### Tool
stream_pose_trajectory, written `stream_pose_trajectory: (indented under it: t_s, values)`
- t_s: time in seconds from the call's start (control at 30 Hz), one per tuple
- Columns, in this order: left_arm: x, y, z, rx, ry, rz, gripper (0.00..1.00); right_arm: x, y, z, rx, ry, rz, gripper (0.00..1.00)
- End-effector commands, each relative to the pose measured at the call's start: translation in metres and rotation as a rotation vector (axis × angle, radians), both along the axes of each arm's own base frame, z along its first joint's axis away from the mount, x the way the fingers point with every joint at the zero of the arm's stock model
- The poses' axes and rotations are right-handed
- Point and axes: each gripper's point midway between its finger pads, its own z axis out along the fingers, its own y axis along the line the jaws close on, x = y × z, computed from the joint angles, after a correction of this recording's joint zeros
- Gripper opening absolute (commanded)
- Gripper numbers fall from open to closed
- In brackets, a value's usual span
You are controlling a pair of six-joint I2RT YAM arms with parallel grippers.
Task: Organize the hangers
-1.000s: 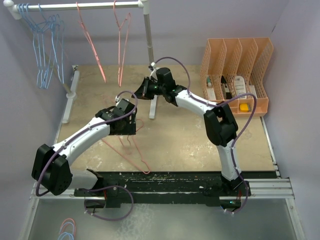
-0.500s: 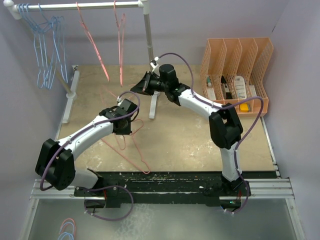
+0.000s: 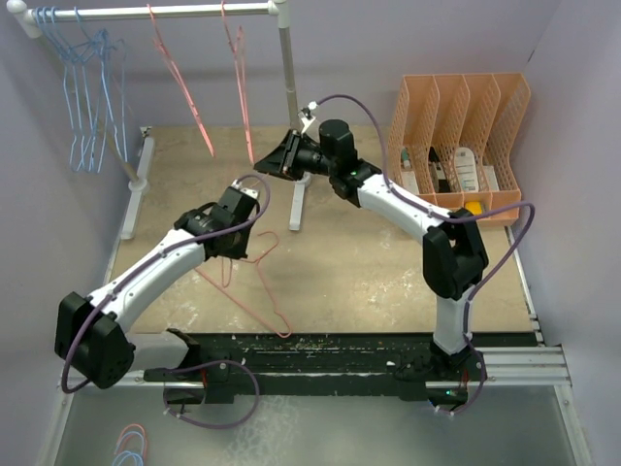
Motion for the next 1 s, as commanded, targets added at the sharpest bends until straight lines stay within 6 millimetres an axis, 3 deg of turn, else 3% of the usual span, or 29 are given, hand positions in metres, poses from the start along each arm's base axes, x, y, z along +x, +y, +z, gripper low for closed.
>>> stream_pose_trajectory:
  t_s: [0.0, 0.03, 0.1, 0.13, 0.3, 0.47, 0.6, 0.8, 0.97]
  values:
    - [0.004, -0.019, 0.056, -0.095, -0.149, -0.231, 0.00, -0.017, -0.005, 0.049, 0.059, -0.096, 0.033, 0.32]
    - [-0.002, -0.022, 0.059, -0.122, -0.164, -0.276, 0.00, -0.018, -0.008, 0.057, 0.061, -0.110, 0.025, 0.43]
    - [-0.005, -0.020, 0.064, -0.152, -0.215, -0.298, 0.00, -0.019, -0.013, 0.066, 0.052, -0.124, -0.001, 0.95]
    - [-0.008, -0.019, 0.064, -0.170, -0.232, -0.311, 0.00, -0.019, -0.017, 0.071, 0.047, -0.128, -0.015, 0.99]
    - [-0.025, -0.041, 0.074, -0.281, -0.270, -0.485, 0.00, -0.013, -0.042, 0.087, 0.022, -0.131, -0.128, 1.00]
    - [-0.034, -0.058, 0.090, -0.346, -0.272, -0.613, 0.00, 0.001, -0.087, 0.099, 0.007, -0.134, -0.276, 1.00]
    - [-0.017, -0.047, 0.120, -0.326, -0.351, -0.510, 0.00, 0.013, -0.131, 0.111, -0.035, -0.164, -0.390, 1.00]
    - [0.007, -0.053, 0.178, -0.452, -0.450, -0.427, 0.00, 0.019, -0.191, 0.135, -0.039, -0.217, -0.501, 1.00]
    - [0.033, -0.049, 0.226, -0.448, -0.513, -0.389, 0.00, 0.019, -0.225, 0.146, -0.023, -0.228, -0.524, 1.00]
